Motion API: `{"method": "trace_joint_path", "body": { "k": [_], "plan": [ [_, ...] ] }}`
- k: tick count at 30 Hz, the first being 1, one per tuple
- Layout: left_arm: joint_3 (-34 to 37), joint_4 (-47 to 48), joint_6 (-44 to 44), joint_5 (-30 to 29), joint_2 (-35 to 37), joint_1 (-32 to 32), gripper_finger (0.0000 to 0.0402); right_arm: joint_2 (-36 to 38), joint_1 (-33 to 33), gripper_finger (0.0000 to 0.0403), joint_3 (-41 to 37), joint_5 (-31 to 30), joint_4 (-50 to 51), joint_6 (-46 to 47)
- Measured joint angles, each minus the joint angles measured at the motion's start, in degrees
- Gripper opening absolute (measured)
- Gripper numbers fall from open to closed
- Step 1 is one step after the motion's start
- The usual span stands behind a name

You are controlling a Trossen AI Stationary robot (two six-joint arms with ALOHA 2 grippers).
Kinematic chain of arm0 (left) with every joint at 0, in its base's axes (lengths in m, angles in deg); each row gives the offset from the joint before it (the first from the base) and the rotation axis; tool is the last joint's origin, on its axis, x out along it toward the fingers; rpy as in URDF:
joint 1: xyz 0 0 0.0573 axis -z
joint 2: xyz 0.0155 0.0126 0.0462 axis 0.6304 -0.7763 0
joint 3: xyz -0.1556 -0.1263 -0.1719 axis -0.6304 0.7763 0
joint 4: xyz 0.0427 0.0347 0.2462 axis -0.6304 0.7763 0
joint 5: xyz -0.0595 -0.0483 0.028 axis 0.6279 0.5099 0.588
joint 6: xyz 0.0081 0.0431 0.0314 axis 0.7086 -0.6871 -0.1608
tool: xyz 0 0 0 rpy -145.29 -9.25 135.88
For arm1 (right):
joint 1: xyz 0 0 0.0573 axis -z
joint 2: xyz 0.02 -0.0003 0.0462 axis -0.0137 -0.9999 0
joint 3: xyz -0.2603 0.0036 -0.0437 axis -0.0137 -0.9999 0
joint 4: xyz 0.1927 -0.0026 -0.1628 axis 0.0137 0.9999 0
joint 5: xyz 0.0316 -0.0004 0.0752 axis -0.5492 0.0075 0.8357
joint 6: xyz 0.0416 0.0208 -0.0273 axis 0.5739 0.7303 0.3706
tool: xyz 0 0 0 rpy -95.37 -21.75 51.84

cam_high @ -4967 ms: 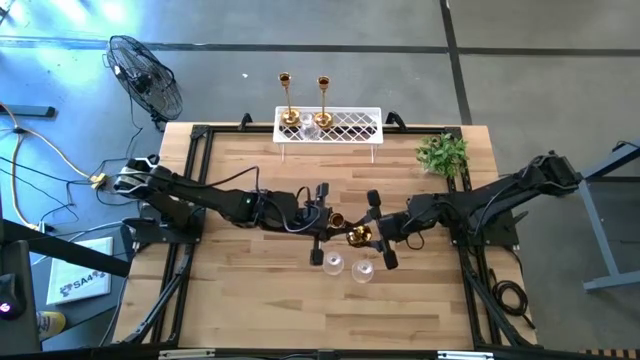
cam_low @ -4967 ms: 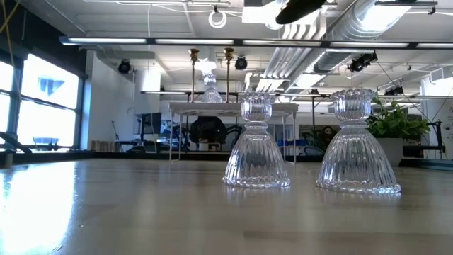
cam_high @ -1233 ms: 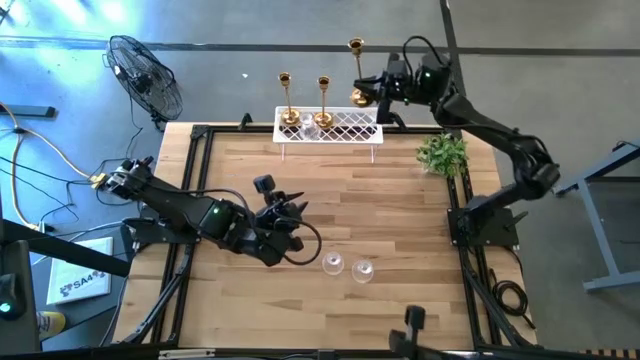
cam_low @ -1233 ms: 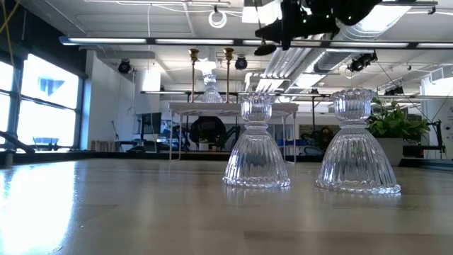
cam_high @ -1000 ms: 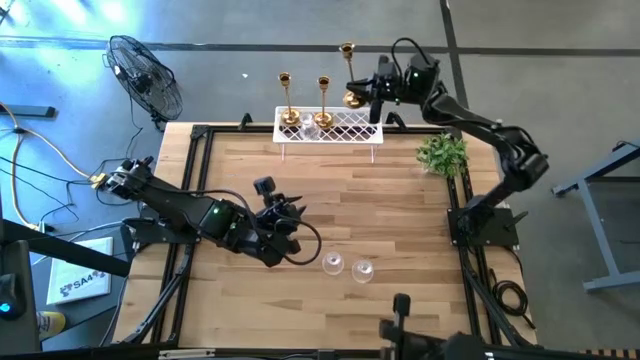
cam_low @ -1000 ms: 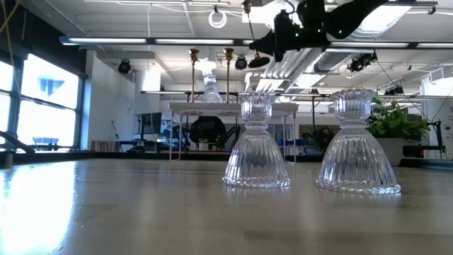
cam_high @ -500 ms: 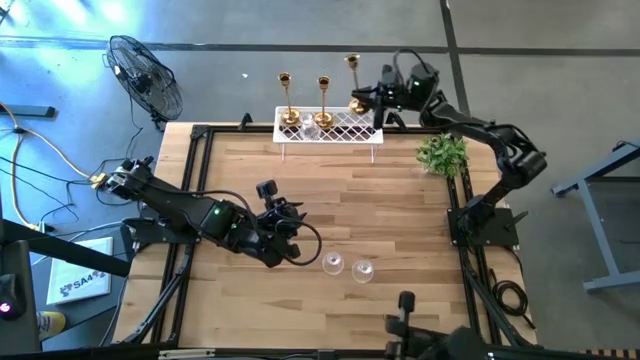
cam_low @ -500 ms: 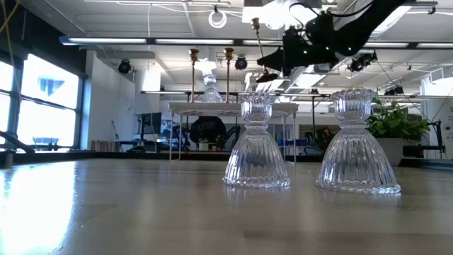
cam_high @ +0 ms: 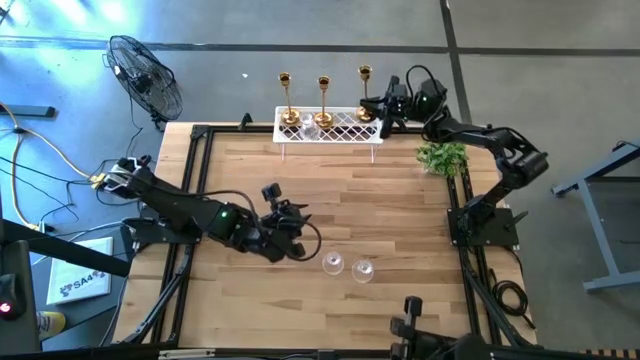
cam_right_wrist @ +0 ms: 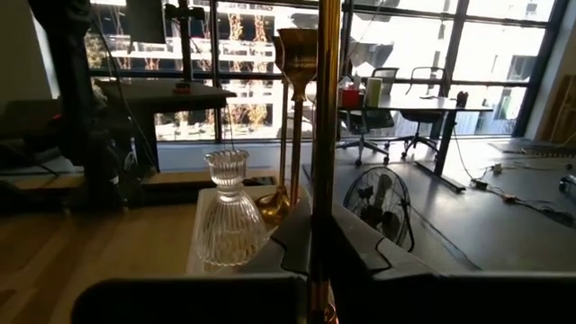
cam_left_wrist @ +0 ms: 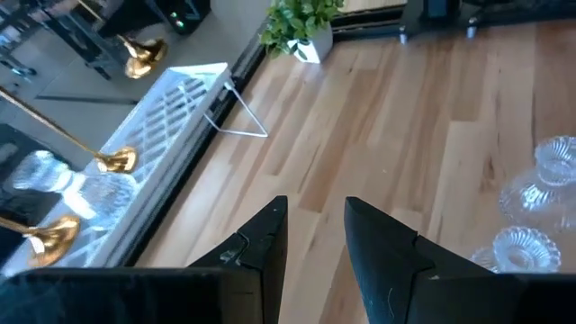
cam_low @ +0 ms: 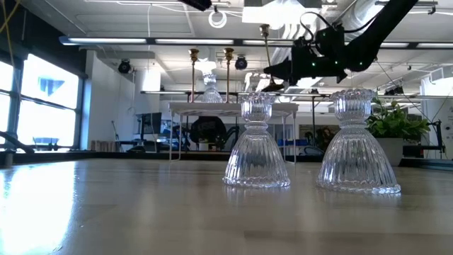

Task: Pick & Place candle stick holders
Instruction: Put the gold candle holder on the shelf

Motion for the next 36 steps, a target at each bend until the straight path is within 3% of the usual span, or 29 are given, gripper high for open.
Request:
{"method": "trace_joint_path", "body": {
  "k": [6, 9, 12, 21, 36],
  "plan": [
    [0.33, -1.95, -0.69, 5.58, 0.22, -2.18, 0.0108, -3.48, 0.22, 0.0007, -0.12, -1.91, -2.43, 4.82],
    [0.33, -2.97, -1.51, 5.63, 0.22, -2.21, 0.0108, -4.01, -0.19, 0.0007, -0.07, -4.45, -3.44, 5.13],
    [0.33, -6.92, -2.46, 5.02, 0.22, -2.03, 0.0108, -5.25, -0.42, 0.0007, -0.31, -5.79, -3.34, 5.97],
    [0.31, -20.01, -9.36, 13.74, -0.10, -2.07, 0.0108, -8.18, -2.62, 0.0007, -0.31, -12.68, -5.88, 6.18],
    [0.31, -22.22, -9.55, 22.61, -1.01, -2.07, 0.0108, -8.40, -2.43, 0.0007, -0.26, -16.55, -2.98, 6.38]
  ]
}}
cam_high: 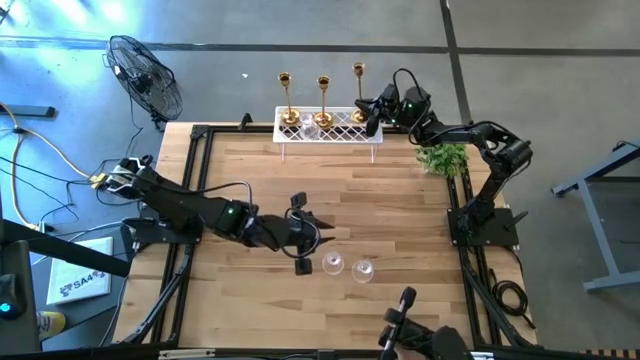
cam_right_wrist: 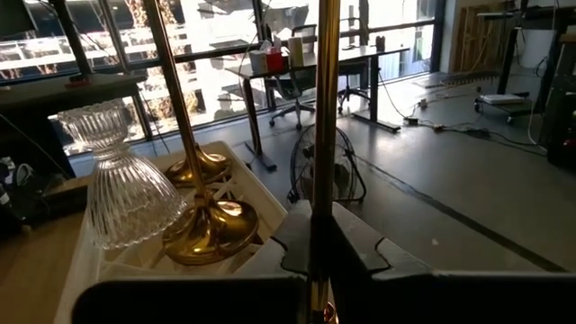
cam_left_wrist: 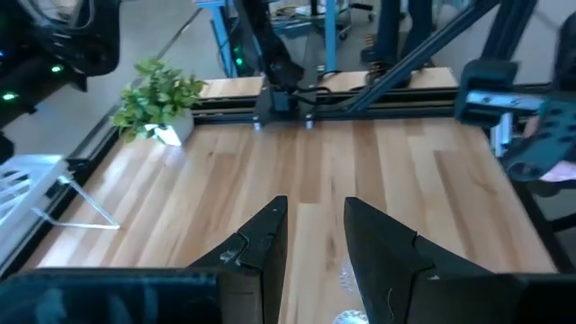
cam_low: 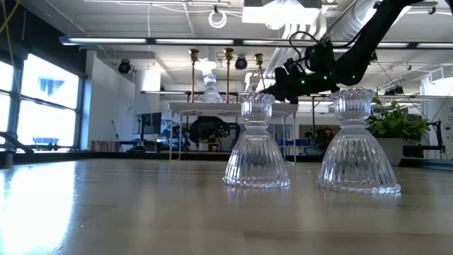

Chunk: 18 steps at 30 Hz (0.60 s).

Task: Pick & Place candle stick holders
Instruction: Put the gold candle holder on the shelf

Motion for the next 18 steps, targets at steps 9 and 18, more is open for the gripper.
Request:
{"method": "trace_joint_path", "body": {
  "k": [9, 18],
  "plan": [
    [0.00, 0.00, -0.25, 1.13, 0.02, 0.00, 0.0108, -1.26, 0.00, 0.0007, 0.11, -0.70, 0.52, -1.27],
    [0.00, 0.00, -1.07, 1.46, 0.02, 0.00, 0.0108, -3.69, -0.01, 0.0029, 0.17, -1.14, 0.80, -1.11]
  ]
}}
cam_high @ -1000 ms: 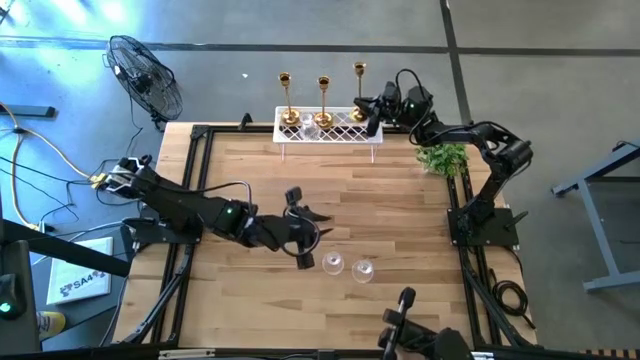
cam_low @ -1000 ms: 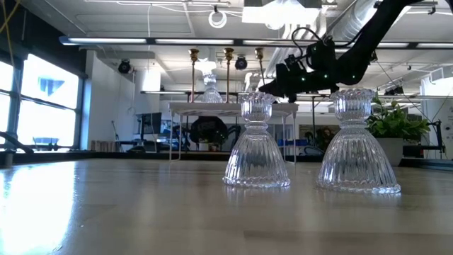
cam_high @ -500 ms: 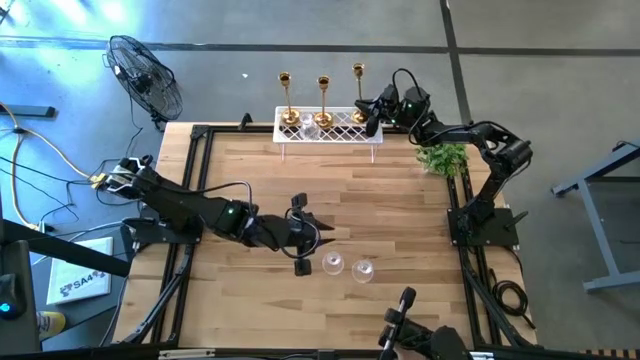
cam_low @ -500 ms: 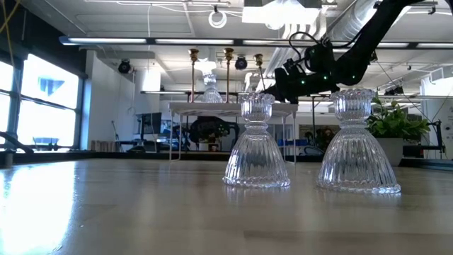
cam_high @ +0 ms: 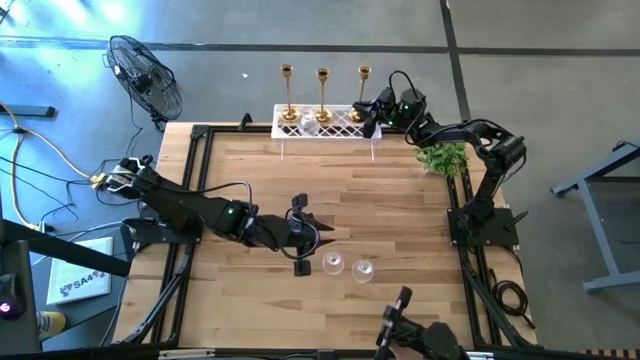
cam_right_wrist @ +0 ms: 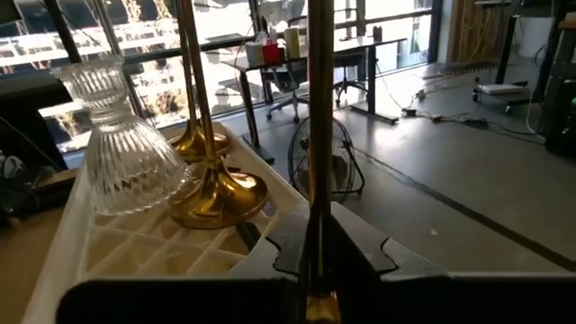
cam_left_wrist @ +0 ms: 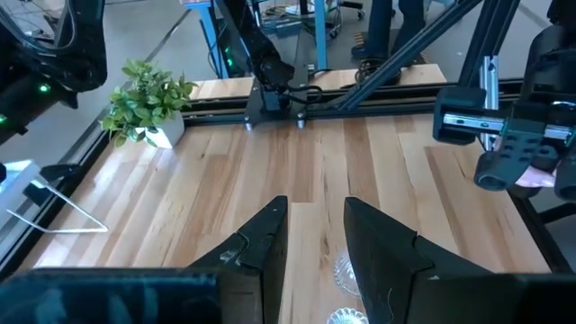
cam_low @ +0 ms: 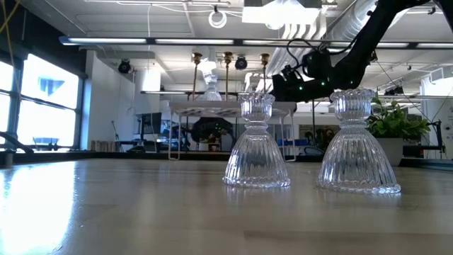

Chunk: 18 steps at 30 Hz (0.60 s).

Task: Pick & Place candle stick holders
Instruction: Put the gold candle holder on the shelf

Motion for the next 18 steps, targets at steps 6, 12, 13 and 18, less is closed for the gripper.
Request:
{"method": "trace_joint_path", "body": {
  "k": [6, 12, 13, 18],
  "plan": [
    [0.00, 0.01, -0.44, 0.04, 0.00, 0.01, 0.0108, 0.08, -0.41, 0.0024, -0.08, 1.95, -0.70, -0.24],
    [0.00, 0.02, -1.30, 0.04, 0.00, 0.00, 0.0108, 0.08, -0.96, 0.0032, -0.10, 2.43, -0.68, -0.32],
    [0.00, 0.01, -1.48, 0.04, 0.00, 0.01, 0.0108, 0.08, -1.01, 0.0035, -0.12, 2.76, -0.66, -0.32],
    [0.00, 0.02, -1.49, 0.04, 0.00, 0.00, 0.0108, 0.05, -1.28, 0.0055, -0.16, 2.75, -0.20, -0.30]
  ]
}}
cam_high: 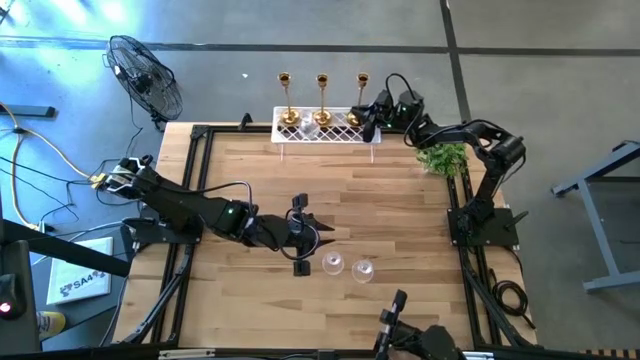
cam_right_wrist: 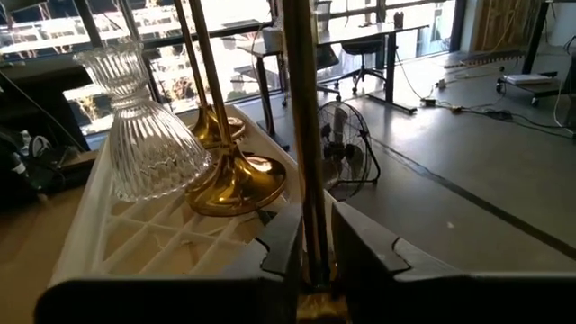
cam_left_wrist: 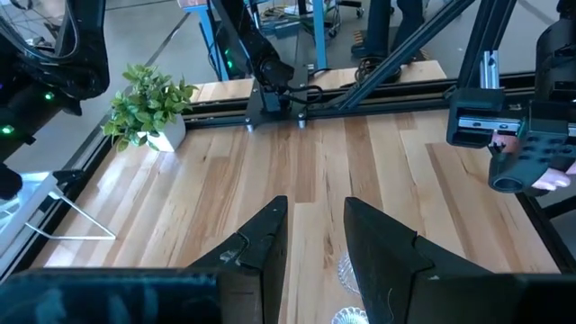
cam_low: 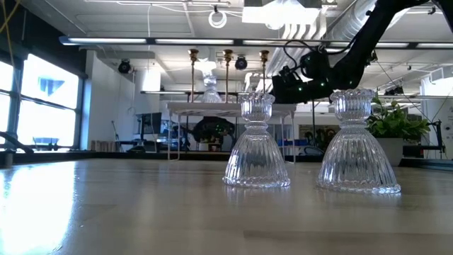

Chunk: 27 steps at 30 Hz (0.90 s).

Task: Pick & Place candle stick holders
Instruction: Put the gold candle holder on the shelf

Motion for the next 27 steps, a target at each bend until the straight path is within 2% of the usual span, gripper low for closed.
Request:
{"method": "trace_joint_path", "body": {
  "k": [18, 27],
  "plan": [
    [-0.02, 0.86, 0.00, 1.09, 0.00, 0.00, 0.0108, -0.17, 0.00, 0.0188, -0.05, 0.42, -0.38, 0.14],
    [-0.02, 1.55, 0.74, 1.38, 0.00, 0.00, 0.0108, 0.40, -0.99, 0.0213, -0.05, 0.86, -0.84, -1.38]
  ]
}}
